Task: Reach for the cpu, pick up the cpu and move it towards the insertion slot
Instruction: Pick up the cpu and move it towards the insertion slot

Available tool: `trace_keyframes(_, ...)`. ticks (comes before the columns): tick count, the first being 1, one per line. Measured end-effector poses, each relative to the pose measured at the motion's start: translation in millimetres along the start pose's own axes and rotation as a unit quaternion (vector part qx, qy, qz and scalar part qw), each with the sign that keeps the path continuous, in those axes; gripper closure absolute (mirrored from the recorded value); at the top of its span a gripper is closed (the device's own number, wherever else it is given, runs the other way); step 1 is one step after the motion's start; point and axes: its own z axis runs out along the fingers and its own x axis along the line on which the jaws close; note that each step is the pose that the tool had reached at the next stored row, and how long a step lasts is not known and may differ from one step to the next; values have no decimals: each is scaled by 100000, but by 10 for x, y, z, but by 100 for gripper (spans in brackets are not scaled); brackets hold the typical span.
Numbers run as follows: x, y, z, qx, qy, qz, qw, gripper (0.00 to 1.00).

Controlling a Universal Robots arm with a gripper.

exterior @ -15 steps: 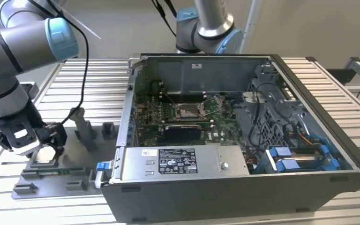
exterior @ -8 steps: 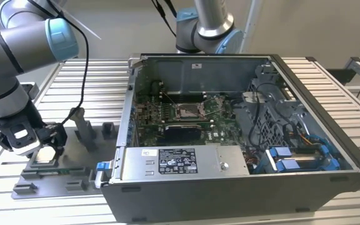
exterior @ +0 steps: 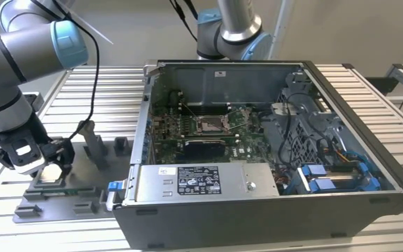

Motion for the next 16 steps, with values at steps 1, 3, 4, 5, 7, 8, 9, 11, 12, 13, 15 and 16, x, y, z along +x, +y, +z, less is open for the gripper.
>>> trace_keyframes(1,0,0,0,1,2,3,100000,100)
trace_keyframes(3,0,0,0,2,2,3,100000,100)
trace_keyframes(4,0,0,0,4,4,1,100000,100)
trace_keyframes(5,0,0,0,5,6,1,100000,100)
trace_keyframes(7,0,0,0,3,5,2,100000,100)
trace_keyframes(8,0,0,1,3,3,2,100000,100)
trace_keyframes(9,0,0,1,1,1,2,100000,100)
trace_keyframes(11,0,1,-20,-23,22,21,100000,100)
trace_keyframes(12,0,2,-47,-11,65,32,100000,100)
trace_keyframes(13,1,2,-79,-2,106,38,100000,100)
trace_keyframes(15,0,4,-140,-9,127,37,100000,100)
trace_keyframes(16,0,5,-166,-6,138,40,100000,100)
